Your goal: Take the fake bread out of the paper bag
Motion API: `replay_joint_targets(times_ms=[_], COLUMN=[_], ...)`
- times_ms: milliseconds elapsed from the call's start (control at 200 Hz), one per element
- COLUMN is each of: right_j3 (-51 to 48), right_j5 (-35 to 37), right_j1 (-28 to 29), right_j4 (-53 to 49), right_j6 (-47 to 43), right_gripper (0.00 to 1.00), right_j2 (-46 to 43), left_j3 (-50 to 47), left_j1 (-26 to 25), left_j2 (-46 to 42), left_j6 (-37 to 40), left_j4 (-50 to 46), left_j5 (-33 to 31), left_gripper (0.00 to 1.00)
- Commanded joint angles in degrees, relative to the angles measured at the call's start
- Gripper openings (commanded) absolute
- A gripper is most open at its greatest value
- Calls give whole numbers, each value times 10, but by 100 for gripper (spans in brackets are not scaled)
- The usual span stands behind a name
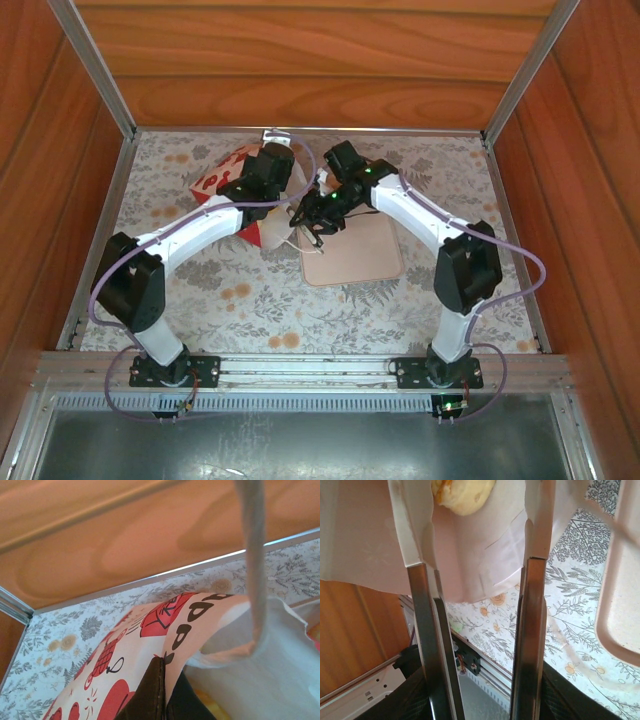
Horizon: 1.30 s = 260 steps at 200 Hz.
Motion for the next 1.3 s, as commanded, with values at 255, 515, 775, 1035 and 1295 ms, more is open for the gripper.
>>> replay_joint_targets(times_ms=[255,515,775,1035,1295], right_j3=[40,43,44,50,53], right_j5=[-40,-31,-25,-36,-43], right_j1=[-4,-4,-5,-9,-10], right_j4=[-20,-7,23,61,81], right_j6=[-18,-8,8,25,35], right_gripper=[52,53,52,51,51], right_j2=[44,66,86,106,119], left_j3=[-8,-7,-15,-22,-27], left_j1=[-3,-3,-3,-3,-3], left_j2=[-1,-3,-10,-20,-26], left_j6=[-25,-30,-36,-32,-35], left_j4=[6,7,7,7,8], left_j5=[9,19,31,37,45], left_gripper=[0,0,0,0,0])
